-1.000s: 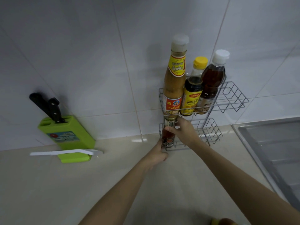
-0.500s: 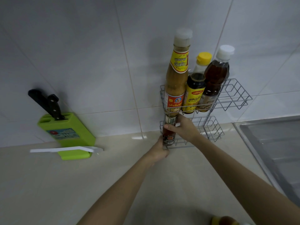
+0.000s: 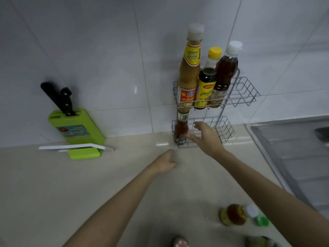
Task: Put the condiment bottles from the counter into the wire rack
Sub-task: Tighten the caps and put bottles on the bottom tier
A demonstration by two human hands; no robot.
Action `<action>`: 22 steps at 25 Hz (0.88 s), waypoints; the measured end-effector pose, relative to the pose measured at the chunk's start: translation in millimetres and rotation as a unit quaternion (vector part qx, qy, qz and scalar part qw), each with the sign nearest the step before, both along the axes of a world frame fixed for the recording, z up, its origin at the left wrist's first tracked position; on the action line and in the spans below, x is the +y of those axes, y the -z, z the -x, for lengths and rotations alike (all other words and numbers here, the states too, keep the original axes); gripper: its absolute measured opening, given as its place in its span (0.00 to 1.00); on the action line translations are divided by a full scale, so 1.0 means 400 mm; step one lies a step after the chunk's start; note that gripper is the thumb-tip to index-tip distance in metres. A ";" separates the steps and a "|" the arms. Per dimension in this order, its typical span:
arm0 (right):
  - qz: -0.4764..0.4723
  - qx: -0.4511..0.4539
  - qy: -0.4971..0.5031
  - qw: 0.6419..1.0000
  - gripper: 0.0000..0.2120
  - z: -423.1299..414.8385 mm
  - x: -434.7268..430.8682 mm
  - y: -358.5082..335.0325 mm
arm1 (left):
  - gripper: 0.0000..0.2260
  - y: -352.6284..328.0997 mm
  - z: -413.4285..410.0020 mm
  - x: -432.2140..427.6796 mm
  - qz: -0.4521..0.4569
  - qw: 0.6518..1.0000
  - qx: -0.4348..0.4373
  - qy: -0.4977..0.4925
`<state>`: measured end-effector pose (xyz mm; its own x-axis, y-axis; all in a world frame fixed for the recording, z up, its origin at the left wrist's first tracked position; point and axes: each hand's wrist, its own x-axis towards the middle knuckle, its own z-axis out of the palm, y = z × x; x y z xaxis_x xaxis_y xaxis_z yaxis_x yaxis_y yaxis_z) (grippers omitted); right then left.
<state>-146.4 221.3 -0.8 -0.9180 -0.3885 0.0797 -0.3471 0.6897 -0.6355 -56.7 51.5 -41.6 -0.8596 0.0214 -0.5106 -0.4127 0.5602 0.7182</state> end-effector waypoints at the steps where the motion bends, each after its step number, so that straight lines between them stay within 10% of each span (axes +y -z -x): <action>1: -0.033 0.012 -0.024 0.999 0.26 -0.045 0.013 -0.014 | 0.26 -0.003 -0.040 -0.004 0.011 1.000 0.001 0.017; 8: -0.016 -0.020 -0.192 0.981 0.08 -0.340 0.079 -0.132 | 0.16 0.018 -0.319 -0.013 -0.010 0.996 0.012 0.088; 13: -0.075 -0.018 -0.310 0.947 0.17 -0.539 0.128 -0.166 | 0.30 0.008 -0.496 0.024 -0.095 0.972 -0.005 0.214; 18: -0.191 0.115 -0.344 0.912 0.18 -0.632 0.129 -0.129 | 0.08 -0.012 -0.562 0.108 -0.098 0.979 0.105 0.142; 22: -0.255 0.177 -0.362 0.879 0.16 -0.622 0.108 -0.143 | 0.10 -0.020 -0.564 0.110 -0.018 0.977 0.151 0.147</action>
